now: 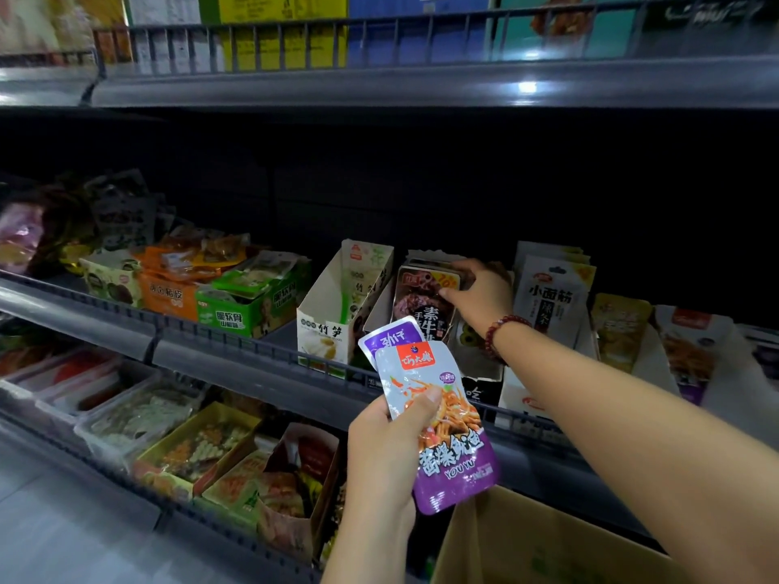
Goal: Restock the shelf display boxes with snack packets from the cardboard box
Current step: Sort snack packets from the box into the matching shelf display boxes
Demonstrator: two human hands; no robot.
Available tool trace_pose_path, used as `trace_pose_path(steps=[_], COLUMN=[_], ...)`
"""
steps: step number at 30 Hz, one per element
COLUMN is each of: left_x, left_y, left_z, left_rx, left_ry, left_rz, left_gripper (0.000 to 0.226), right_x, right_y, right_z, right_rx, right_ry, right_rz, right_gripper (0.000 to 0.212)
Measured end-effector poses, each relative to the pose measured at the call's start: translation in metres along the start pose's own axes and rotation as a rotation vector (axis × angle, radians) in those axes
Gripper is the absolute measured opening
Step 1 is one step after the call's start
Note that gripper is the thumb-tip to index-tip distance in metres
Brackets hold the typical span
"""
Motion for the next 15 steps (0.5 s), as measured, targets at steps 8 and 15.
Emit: trace_pose_path(steps=[8,15], left_x=[-0.009,-0.027], left_y=[-0.001,-0.007], left_z=[0.012,0.037], left_rx=[0.045,0.165], left_ry=[-0.116,-0.368], left_rz=[-0.011,-0.117], left_gripper=[0.013,0.020], right_x=[-0.059,-0.114], right_y=[-0.005,0.016], right_z=[-0.063,-0.113], right_rx=[0.295,0.368], right_ry=[-0.220,-0.524], right_rz=[0.034,0.185], right_gripper=[0.018,0.029])
Point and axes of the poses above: each hand's wrist, its own x-axis towards the middle knuckle, its own z-axis out of the palm, y = z × x, the point moved 2 cm from there along x, towards the middle knuckle, and after that the axes turned 1 degree about -x, right-handed, at the moved point
